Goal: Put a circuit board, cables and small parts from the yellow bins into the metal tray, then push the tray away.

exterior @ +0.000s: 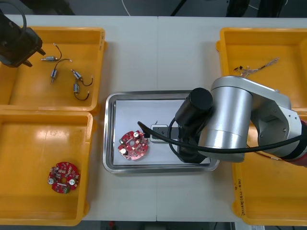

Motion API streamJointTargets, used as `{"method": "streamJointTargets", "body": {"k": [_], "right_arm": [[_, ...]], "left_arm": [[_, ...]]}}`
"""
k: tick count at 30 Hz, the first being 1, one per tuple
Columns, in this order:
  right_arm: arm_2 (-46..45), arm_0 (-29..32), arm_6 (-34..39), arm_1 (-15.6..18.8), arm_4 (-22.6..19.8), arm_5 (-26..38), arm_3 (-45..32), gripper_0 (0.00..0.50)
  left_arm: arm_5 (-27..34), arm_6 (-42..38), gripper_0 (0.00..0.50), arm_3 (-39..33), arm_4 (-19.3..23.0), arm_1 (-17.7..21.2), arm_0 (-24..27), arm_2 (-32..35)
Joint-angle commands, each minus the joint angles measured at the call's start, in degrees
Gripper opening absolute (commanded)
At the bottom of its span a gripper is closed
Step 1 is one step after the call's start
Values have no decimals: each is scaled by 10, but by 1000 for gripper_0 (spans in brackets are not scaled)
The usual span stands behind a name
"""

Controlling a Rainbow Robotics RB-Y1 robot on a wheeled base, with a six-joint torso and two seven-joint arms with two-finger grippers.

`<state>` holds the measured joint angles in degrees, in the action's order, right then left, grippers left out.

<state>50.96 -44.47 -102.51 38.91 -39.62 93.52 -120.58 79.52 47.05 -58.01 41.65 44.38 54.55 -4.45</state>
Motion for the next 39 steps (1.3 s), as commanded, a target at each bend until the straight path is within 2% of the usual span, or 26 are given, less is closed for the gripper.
{"method": "streamJointTargets", "body": {"k": [1, 6, 10, 13, 21, 23, 25, 26, 28, 29, 34, 39], "right_arm": [[27, -17, -19, -2, 11, -24, 15, 0], [44, -17, -18, -2, 23, -44, 41, 0], [55, -17, -19, -2, 22, -61, 63, 0], [59, -17, -19, -2, 17, -70, 76, 0], [66, -17, -16, -2, 9, -75, 83, 0], [70, -17, -16, -2, 9, -75, 84, 58], [71, -17, -15, -1, 10, -74, 84, 308], [70, -17, -14, -2, 10, -73, 83, 350], [70, -17, -12, -2, 10, -73, 83, 482], [71, -17, -12, -1, 10, -73, 83, 500], [70, -17, -7, -2, 12, -73, 83, 500], [66, -17, -7, -2, 26, -72, 75, 500]], "left_arm": [[-56, 113, 500, 36, -14, 4, 40, -9], [-98, 119, 500, 91, -28, -8, 63, -9], [-108, 118, 500, 128, -58, -24, 83, -9], [-115, 113, 500, 149, -62, -34, 93, -9], [-130, 91, 500, 154, -75, -54, 97, -9], [-135, 87, 500, 154, -78, -59, 97, -9], [-142, 81, 500, 155, -84, -62, 98, -9], [-144, 80, 500, 155, -84, -64, 98, -9], [-154, 76, 500, 168, -88, -68, 102, -9], [-157, 77, 500, 177, -89, -69, 107, -9], [-198, 83, 500, 253, -94, -80, 142, -9], [-223, 81, 500, 271, -97, -89, 144, -9]]}}
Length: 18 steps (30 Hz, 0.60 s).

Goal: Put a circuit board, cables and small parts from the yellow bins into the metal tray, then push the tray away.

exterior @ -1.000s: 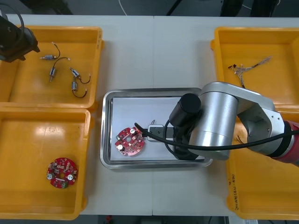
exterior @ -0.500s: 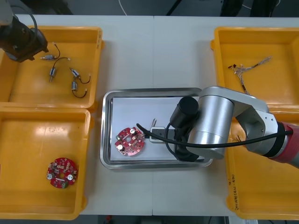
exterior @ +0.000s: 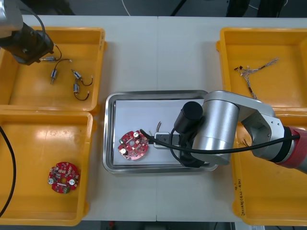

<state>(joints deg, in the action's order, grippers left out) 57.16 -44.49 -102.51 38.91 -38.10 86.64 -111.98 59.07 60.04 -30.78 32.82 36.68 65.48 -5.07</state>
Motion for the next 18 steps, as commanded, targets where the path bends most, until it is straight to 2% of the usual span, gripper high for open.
{"method": "streamJointTargets", "body": {"k": [1, 9, 18], "right_arm": [[1, -17, -7, -1, 12, -3, -12, 500], [-43, -17, -6, -2, 17, 16, -35, 500], [-135, -17, -3, -17, 18, 146, -91, 500]], "left_arm": [[-20, -50, 500, 1, -9, -14, 33, -3], [-26, -55, 500, 11, -16, -20, 34, -4], [-61, -62, 500, 42, -13, -20, 34, -34]]}}
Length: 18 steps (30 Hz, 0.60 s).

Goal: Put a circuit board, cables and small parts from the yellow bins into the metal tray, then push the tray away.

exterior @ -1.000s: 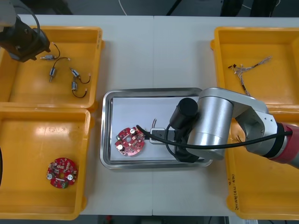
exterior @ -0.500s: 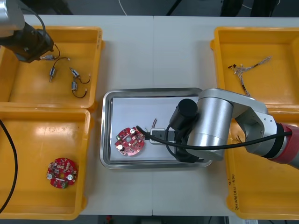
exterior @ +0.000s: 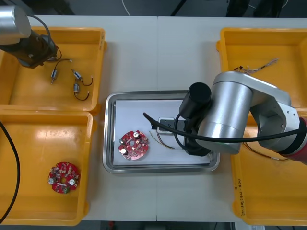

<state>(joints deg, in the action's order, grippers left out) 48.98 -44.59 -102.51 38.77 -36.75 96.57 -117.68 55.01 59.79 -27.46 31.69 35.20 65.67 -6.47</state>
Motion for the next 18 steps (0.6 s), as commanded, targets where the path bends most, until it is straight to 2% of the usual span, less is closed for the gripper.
{"method": "streamJointTargets", "body": {"k": [1, 5, 13, 18], "right_arm": [[-68, -16, -3, -17, 5, 69, -41, 500], [-123, -16, -3, -23, 5, 134, -65, 500], [-218, -16, -2, -26, 4, 134, -101, 500], [-274, -5, 0, 1, -19, 134, -106, 500]], "left_arm": [[-26, -61, 500, 11, 0, -8, 31, -20], [-34, -67, 500, 14, 1, -9, 31, -24], [-60, -72, 500, 14, -4, -13, 32, -24], [-68, -73, 500, 14, -6, -13, 31, -24]]}}
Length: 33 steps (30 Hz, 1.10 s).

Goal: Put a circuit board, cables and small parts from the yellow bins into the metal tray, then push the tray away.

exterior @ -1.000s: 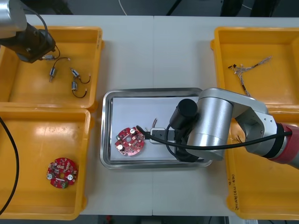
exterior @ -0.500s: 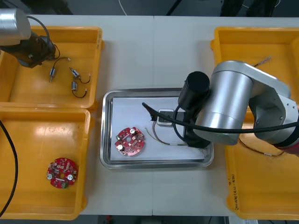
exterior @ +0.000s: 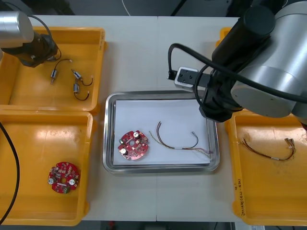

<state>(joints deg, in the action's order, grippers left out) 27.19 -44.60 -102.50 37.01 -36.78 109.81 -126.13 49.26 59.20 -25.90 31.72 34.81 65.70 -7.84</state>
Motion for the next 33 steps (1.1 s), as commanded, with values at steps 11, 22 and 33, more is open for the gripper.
{"method": "streamJointTargets", "body": {"k": [11, 22, 33], "right_arm": [[-185, 52, -2, 64, -36, 2, -15, 500], [-277, 56, -8, 72, -30, 2, 88, 500], [-315, 55, -15, 75, 17, 2, 182, 500]], "left_arm": [[-24, -70, 500, 15, 4, -10, 30, -33], [-46, -75, 500, 19, 3, -22, 20, -46], [-53, -73, 456, 19, -4, -23, 14, -52]]}}
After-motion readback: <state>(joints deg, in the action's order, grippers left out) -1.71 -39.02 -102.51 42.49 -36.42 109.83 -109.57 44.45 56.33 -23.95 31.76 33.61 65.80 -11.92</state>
